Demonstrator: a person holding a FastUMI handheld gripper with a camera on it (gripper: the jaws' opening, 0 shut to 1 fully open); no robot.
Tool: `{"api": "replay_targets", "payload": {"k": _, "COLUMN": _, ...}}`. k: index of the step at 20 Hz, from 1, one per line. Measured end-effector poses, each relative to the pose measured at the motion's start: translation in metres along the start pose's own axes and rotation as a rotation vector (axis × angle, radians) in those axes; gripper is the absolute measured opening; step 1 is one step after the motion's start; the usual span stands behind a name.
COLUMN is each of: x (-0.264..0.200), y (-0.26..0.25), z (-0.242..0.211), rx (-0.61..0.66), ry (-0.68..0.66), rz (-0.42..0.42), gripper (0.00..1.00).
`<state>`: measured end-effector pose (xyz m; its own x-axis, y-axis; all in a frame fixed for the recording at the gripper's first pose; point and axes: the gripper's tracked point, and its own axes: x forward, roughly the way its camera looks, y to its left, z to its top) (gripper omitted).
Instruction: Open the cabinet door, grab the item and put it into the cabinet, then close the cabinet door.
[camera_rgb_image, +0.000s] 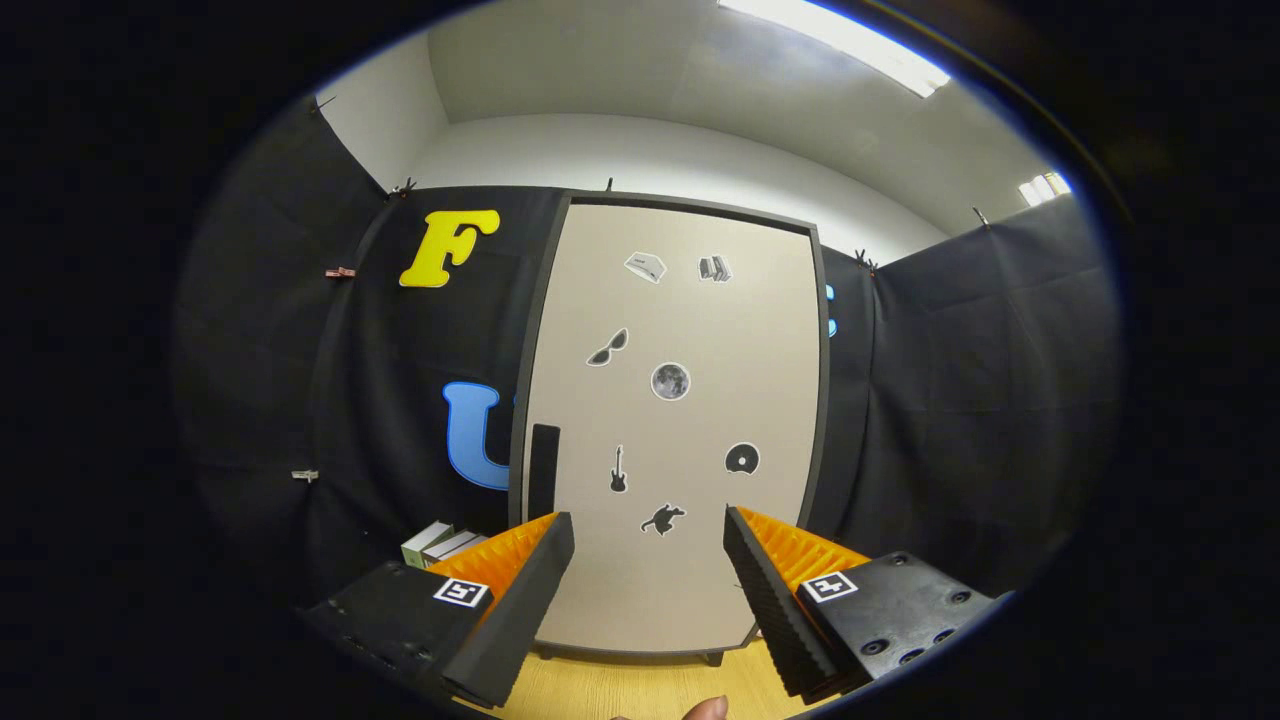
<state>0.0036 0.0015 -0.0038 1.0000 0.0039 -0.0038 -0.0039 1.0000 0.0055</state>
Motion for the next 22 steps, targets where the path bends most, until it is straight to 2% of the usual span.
{"api": "replay_targets", "payload": {"k": 7, "x": 0.011, "y": 0.015, "z": -0.003, "rx": 0.018, "ry": 0.012, "rz": 0.020, "gripper": 0.97}}
{"api": "replay_targets", "payload": {"k": 12, "x": 0.030, "y": 0.045, "z": 0.000, "rx": 0.040, "ry": 0.017, "rz": 0.062, "gripper": 0.97}}
{"api": "replay_targets", "payload": {"k": 18, "x": 0.077, "y": 0.080, "z": -0.002, "rx": 0.047, "ry": 0.015, "rz": 0.078, "gripper": 0.97}}
{"api": "replay_targets", "payload": {"k": 22, "x": 0.120, "y": 0.098, "z": -0.023, "rx": 0.039, "ry": 0.057, "rz": 0.073, "gripper": 0.97}}
